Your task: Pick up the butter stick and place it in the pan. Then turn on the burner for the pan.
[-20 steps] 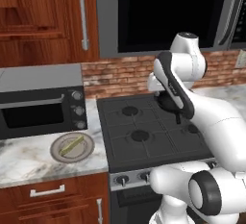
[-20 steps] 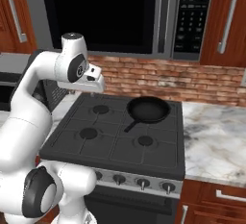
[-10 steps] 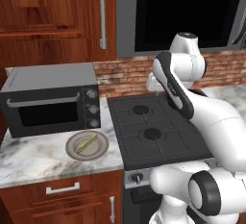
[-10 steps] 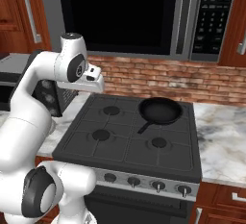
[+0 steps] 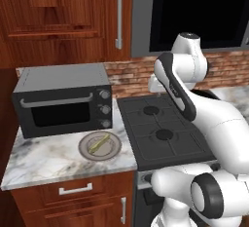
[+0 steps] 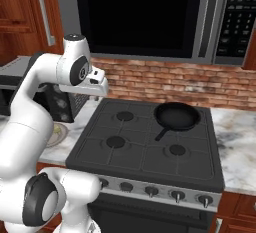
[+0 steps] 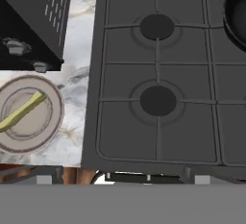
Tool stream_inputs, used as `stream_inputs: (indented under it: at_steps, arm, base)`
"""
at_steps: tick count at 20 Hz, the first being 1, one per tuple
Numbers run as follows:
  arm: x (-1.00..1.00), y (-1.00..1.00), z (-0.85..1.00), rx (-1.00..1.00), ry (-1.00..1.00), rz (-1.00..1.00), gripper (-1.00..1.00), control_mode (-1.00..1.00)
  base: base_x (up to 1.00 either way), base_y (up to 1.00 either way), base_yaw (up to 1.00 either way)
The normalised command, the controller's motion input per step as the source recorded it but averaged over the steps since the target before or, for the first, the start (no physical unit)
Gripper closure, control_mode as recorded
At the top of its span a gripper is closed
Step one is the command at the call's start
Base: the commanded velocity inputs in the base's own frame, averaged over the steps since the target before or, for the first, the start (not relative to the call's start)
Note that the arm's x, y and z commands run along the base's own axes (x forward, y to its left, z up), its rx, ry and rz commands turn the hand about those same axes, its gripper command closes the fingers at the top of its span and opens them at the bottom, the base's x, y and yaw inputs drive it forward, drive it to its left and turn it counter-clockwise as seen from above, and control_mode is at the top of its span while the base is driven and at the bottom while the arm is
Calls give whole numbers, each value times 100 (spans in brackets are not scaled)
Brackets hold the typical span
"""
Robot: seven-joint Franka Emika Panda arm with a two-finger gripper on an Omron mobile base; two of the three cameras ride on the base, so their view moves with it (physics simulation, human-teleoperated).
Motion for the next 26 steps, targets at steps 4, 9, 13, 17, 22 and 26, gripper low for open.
stream_inputs:
  at_steps: [4, 9, 13, 17, 22, 26]
  arm:
    - [0, 0, 0, 0, 0, 0, -100, 100]
    - [0, 0, 0, 0, 0, 0, -100, 100]
    - [-15, 20, -10, -3, 0, 0, -100, -100]
    - [-23, 80, -48, -14, 4, -1, -100, -100]
    - [-21, 85, -56, -17, 11, -5, -100, -100]
    - [-2, 58, -47, -6, 19, -7, -100, -100]
  base:
    - [5, 12, 0]
    - [0, 0, 0]
    - [0, 0, 0]
    - [0, 0, 0]
    - [0, 0, 0]
    - [0, 0, 0]
